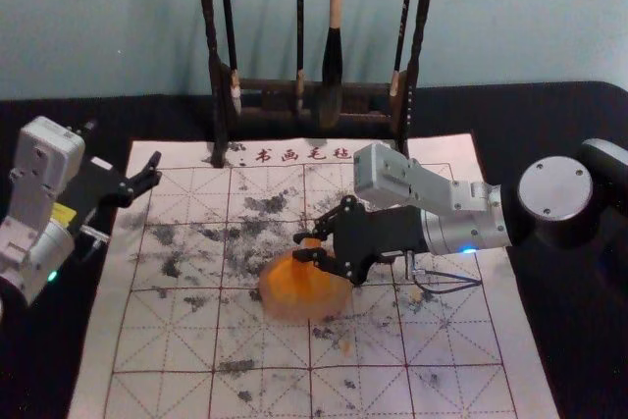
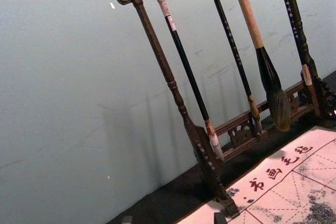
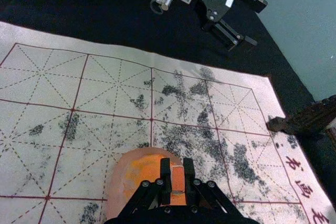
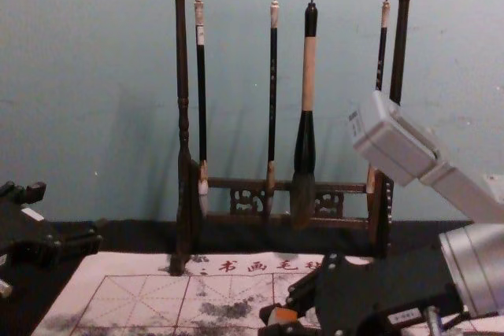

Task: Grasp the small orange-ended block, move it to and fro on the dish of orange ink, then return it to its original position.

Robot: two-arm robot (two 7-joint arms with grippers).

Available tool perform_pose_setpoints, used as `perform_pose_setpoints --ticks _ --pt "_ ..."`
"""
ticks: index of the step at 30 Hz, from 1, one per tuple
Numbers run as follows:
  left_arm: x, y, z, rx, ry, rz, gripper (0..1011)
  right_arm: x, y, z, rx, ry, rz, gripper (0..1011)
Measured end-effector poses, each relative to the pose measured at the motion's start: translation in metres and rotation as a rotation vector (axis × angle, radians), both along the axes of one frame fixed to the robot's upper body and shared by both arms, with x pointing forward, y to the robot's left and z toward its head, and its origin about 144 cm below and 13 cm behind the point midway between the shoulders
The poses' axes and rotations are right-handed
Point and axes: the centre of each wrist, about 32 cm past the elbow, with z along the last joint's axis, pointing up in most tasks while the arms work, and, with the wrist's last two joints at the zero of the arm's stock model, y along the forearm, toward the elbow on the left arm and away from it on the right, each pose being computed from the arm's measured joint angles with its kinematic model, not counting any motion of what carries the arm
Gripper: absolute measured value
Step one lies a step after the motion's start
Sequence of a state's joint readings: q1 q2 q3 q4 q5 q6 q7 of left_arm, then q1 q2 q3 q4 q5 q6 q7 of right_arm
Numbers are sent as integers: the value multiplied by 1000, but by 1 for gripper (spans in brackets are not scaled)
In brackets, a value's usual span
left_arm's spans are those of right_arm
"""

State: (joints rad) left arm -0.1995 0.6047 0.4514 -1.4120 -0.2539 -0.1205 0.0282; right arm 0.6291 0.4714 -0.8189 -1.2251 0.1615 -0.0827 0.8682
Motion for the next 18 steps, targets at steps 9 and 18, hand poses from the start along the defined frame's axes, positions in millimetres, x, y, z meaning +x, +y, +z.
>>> perform_pose_setpoints --ticks 9,18 --pt "0 0 0 0 0 0 1001 -2 -4 0 -3 0 -11 139" --pt "0 0 0 0 0 0 1001 -4 -6 1 -2 -5 -16 139"
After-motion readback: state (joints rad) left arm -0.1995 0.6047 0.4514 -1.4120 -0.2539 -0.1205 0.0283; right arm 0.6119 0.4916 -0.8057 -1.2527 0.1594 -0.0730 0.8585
